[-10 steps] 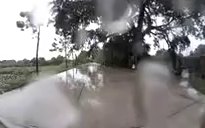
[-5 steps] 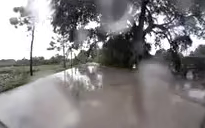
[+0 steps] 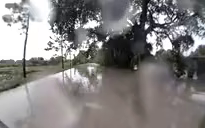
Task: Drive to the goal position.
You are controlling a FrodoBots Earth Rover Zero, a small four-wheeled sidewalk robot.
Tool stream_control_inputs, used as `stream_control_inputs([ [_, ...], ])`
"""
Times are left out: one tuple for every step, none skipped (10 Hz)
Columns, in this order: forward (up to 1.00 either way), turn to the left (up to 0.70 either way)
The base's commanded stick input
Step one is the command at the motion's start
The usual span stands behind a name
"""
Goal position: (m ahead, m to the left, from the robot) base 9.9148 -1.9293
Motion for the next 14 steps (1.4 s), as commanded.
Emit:
stream_control_inputs([
  [0.85, 0.00],
  [0.85, 0.00],
  [0.85, 0.00],
  [0.85, 0.00],
  [0.85, 0.00],
  [0.85, 0.00],
  [0.85, 0.34],
  [0.85, 0.34],
  [0.85, 0.24],
  [0.85, 0.08],
  [0.85, 0.00],
  [0.85, 0.00],
  [0.85, 0.00],
  [0.85, 0.00],
])
